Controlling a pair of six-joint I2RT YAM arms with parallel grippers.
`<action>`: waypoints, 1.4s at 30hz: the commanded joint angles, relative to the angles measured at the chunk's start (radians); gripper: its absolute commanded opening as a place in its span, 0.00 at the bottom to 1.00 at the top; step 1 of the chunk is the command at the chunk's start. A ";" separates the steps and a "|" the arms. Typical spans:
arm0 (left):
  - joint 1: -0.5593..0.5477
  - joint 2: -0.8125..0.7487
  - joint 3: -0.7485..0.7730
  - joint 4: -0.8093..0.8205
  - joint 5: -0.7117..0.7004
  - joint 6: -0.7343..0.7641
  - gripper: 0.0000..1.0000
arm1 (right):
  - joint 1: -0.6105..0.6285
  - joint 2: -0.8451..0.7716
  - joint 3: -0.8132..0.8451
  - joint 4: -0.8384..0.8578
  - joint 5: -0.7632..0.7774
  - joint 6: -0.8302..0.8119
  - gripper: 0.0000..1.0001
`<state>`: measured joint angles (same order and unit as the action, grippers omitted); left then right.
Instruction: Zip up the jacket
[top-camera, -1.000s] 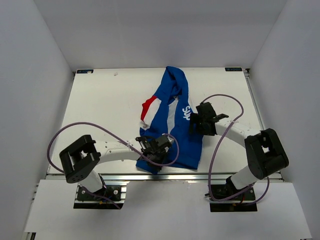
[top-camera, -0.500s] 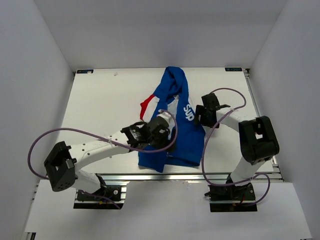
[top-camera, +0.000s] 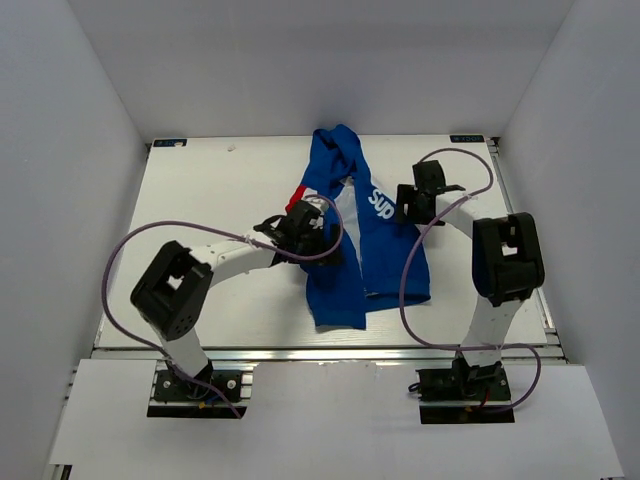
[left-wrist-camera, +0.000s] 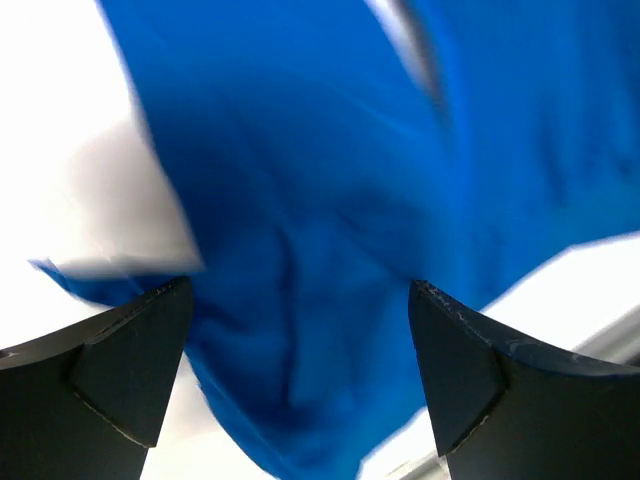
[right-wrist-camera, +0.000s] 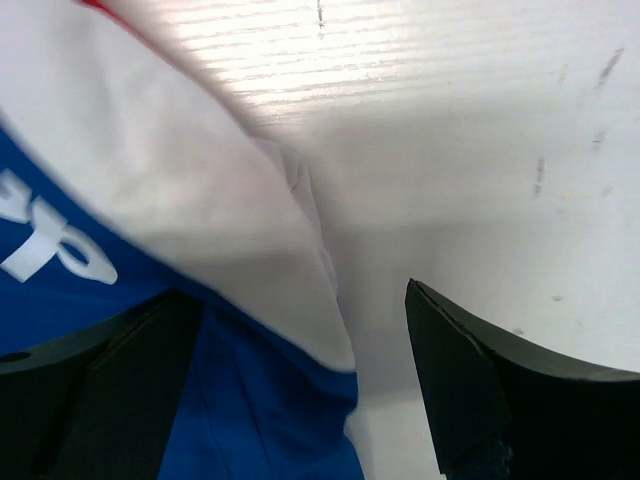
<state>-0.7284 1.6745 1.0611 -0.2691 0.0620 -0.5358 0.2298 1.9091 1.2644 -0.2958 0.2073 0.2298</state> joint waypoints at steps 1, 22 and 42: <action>0.067 0.043 0.053 0.042 0.047 0.016 0.98 | -0.006 -0.154 -0.008 0.044 -0.017 -0.073 0.87; 0.098 -0.081 -0.082 0.057 0.061 0.016 0.98 | 0.414 -0.513 -0.393 -0.129 -0.114 0.220 0.74; 0.098 0.047 -0.044 0.034 0.009 0.028 0.98 | 0.442 -0.525 -0.424 -0.146 -0.092 0.238 0.00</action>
<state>-0.6277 1.7164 0.9924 -0.2279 0.1051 -0.5205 0.6697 1.4414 0.8352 -0.4088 0.0937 0.4786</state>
